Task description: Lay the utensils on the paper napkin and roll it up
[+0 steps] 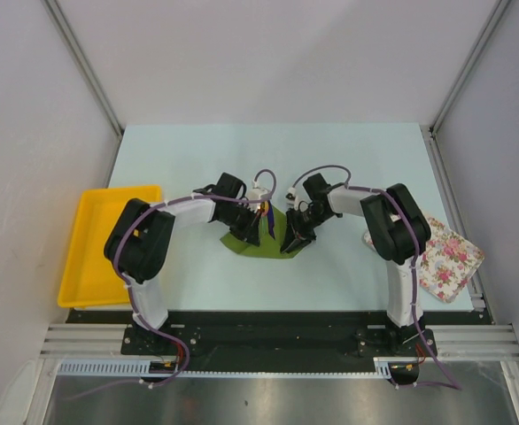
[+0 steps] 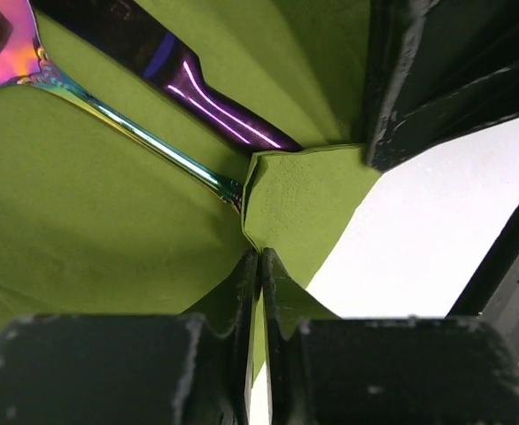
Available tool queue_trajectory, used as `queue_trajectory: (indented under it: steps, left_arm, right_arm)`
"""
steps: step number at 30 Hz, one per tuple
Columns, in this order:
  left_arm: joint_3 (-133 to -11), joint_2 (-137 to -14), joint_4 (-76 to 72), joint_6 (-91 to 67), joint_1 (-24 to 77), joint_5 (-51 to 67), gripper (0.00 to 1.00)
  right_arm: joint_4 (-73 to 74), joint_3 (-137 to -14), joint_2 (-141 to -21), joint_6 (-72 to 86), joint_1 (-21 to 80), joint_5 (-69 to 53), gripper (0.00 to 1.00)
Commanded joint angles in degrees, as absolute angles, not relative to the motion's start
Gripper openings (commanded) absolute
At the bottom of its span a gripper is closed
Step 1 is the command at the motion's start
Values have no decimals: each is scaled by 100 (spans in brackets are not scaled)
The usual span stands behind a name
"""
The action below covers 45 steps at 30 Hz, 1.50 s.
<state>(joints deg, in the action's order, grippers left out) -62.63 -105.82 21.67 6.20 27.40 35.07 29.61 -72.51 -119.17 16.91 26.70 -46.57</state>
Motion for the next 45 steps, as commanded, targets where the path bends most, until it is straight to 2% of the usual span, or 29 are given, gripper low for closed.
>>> queue_trajectory:
  steps: [1, 7, 18, 31, 40, 45]
  left_arm:
    - [-6443, -10626, 2118, 554, 2751, 3489, 8]
    - [-6407, -10670, 2110, 510, 2751, 3349, 5]
    - [-6434, -10714, 2118, 466, 2751, 3331, 5]
    - [-6232, -10459, 2092, 387, 2689, 3586, 18]
    - [-6284, -10635, 2074, 396, 2689, 3516, 10]
    - [-6302, -10644, 2083, 387, 2689, 3516, 10]
  right_arm:
    - [3015, -7269, -11479, 1644, 2523, -4456, 24]
    - [2865, -7093, -11074, 1652, 2610, -4772, 24]
    - [2602, -7154, -11715, 1749, 2865, -4738, 20]
    - [2663, -7198, -12085, 1811, 2760, -4465, 13]
    - [2698, -7418, -11637, 1960, 2812, -4334, 13]
    - [2707, -7532, -11348, 2091, 2874, -3543, 13]
